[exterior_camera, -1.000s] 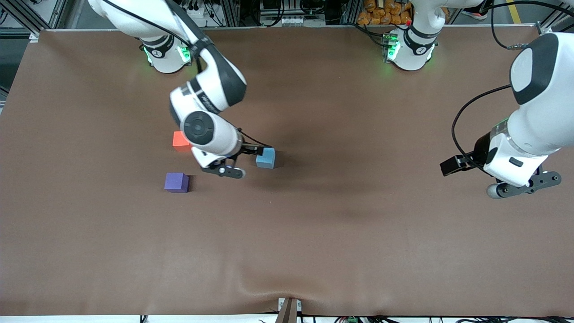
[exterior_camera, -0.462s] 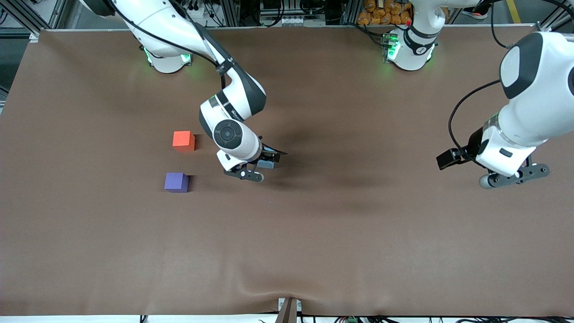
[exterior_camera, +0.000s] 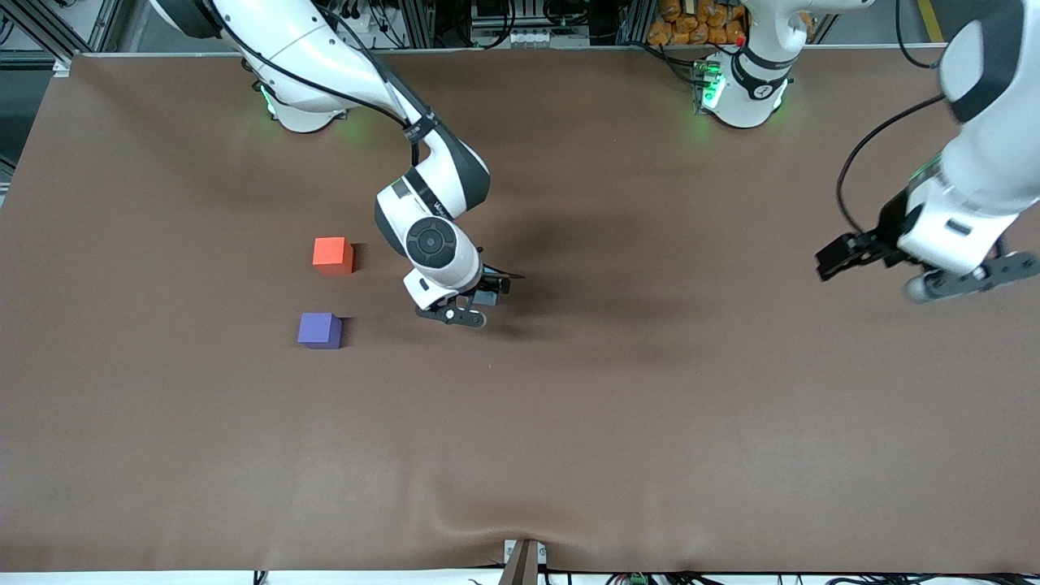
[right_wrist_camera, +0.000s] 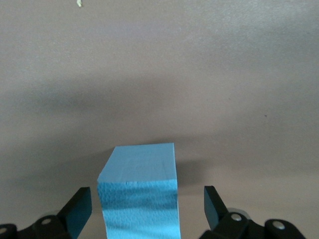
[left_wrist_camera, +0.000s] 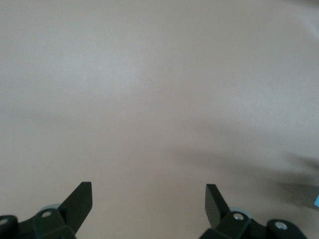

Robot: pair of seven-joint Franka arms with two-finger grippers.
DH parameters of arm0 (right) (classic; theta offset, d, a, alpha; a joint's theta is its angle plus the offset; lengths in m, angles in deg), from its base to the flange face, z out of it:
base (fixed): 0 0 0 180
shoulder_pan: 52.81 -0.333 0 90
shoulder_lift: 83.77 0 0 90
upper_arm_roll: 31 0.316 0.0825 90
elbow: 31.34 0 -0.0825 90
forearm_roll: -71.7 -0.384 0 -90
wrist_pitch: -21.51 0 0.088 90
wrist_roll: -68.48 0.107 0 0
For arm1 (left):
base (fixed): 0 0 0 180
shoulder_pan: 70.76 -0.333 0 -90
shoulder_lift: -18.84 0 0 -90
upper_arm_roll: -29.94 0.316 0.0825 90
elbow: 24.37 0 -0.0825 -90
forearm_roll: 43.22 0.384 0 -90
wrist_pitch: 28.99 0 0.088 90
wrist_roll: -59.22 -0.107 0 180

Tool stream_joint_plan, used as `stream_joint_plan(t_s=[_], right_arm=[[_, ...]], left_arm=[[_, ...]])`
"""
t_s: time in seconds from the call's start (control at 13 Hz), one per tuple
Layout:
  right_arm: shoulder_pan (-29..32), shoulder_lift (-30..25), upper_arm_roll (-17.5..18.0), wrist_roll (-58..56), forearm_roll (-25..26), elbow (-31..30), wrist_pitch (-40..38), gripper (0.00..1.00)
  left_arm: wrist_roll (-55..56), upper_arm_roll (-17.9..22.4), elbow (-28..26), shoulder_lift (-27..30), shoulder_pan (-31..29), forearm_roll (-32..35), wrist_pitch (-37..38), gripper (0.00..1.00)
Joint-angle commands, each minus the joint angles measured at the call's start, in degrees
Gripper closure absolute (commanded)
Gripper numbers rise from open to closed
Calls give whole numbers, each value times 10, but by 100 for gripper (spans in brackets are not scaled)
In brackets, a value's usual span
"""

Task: Place blue block between orange and purple blocks
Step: 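Carry the blue block with the right gripper toward the orange and purple blocks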

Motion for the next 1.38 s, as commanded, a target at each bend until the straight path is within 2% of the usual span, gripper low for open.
stream_joint_plan(t_s=[0.0, 0.08, 0.23, 0.31, 0.54, 0.69, 1.08, 1.15, 1.31], right_arm=[[-13, 6, -5, 10, 18, -4, 15, 28], [-13, 6, -4, 10, 32, -4, 15, 46], [-8, 1, -4, 8, 34, 0, 5, 95], [-5, -6, -3, 5, 34, 10, -15, 100], [43, -53, 11, -25, 33, 69, -199, 100], [78, -85, 7, -52, 34, 72, -269, 100], [180, -174, 4, -261, 48, -18, -270, 100], [199, -182, 4, -289, 48, -40, -258, 100], [217, -199, 4, -309, 48, -105, -186, 100]], left_arm=[[-10, -7, -19, 34, -5, 4, 11, 0], [-12, -8, -19, 42, -5, 4, 12, 0], [-25, -8, -19, 49, -5, 4, 13, 0], [-26, -8, -19, 51, -5, 4, 16, 0], [-27, -8, -19, 50, -5, 3, 26, 0], [-27, -8, -17, 50, -5, 3, 26, 0], [-31, -6, -9, 52, -7, 3, 43, 0], [-32, -6, -5, 51, -7, 2, 50, 0], [-32, -8, -5, 52, -7, 2, 54, 0]])
